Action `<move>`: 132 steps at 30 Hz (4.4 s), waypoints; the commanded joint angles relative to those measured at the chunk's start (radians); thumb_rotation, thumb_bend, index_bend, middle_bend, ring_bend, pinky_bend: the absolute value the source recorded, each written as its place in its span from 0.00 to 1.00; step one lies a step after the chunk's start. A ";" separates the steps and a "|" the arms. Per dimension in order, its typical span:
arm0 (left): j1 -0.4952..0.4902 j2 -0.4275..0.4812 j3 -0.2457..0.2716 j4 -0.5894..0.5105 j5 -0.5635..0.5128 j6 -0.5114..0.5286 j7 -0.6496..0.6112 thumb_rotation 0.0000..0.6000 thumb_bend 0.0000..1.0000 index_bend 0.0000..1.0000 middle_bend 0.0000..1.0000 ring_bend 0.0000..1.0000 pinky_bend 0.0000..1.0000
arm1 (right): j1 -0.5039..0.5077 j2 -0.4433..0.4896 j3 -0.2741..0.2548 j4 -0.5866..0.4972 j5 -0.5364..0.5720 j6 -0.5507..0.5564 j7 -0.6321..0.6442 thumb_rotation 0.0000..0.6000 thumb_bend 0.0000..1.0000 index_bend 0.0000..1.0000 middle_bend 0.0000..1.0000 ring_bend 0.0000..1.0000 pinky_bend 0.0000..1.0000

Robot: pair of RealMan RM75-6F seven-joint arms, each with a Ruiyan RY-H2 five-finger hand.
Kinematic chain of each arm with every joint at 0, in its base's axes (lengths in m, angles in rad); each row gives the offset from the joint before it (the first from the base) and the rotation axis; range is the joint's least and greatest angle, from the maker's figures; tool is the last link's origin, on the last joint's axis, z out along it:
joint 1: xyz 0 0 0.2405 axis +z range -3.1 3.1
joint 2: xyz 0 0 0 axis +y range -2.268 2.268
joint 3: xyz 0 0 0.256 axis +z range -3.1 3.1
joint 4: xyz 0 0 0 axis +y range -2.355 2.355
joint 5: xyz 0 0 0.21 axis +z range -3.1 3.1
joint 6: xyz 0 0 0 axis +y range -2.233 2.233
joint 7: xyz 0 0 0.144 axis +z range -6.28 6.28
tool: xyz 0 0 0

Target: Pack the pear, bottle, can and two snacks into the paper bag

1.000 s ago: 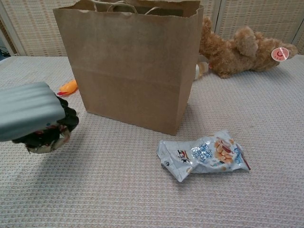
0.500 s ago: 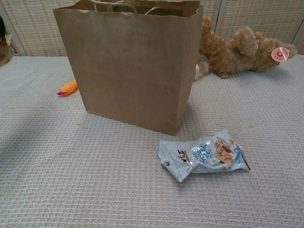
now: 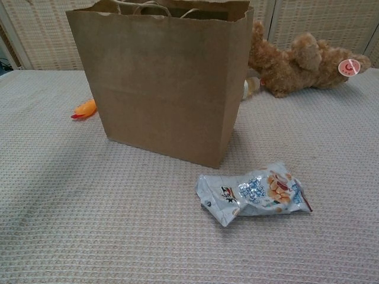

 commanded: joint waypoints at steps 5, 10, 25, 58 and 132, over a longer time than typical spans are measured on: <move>-0.131 -0.100 -0.006 -0.089 0.017 -0.079 0.143 1.00 0.69 0.71 0.77 0.72 0.83 | 0.000 0.000 0.000 0.000 0.001 0.000 0.002 1.00 0.23 0.00 0.00 0.00 0.00; -0.232 -0.178 -0.013 -0.068 0.018 -0.138 0.254 1.00 0.69 0.71 0.77 0.72 0.83 | -0.001 0.000 0.000 0.002 0.002 0.000 0.007 1.00 0.23 0.00 0.00 0.00 0.00; -0.389 -0.267 -0.047 0.072 -0.050 -0.223 0.322 1.00 0.69 0.71 0.77 0.72 0.83 | -0.004 -0.002 0.000 0.007 0.008 0.000 0.023 1.00 0.23 0.00 0.00 0.00 0.00; -0.314 -0.146 0.050 -0.037 -0.198 -0.124 0.299 1.00 0.38 0.03 0.00 0.00 0.20 | -0.002 0.000 0.000 0.008 0.006 0.000 0.028 1.00 0.23 0.00 0.00 0.00 0.00; 0.518 0.053 0.403 0.354 0.135 0.208 -0.429 1.00 0.38 0.02 0.00 0.00 0.08 | 0.794 0.162 0.175 -0.851 0.535 -1.094 -0.597 1.00 0.04 0.00 0.00 0.00 0.00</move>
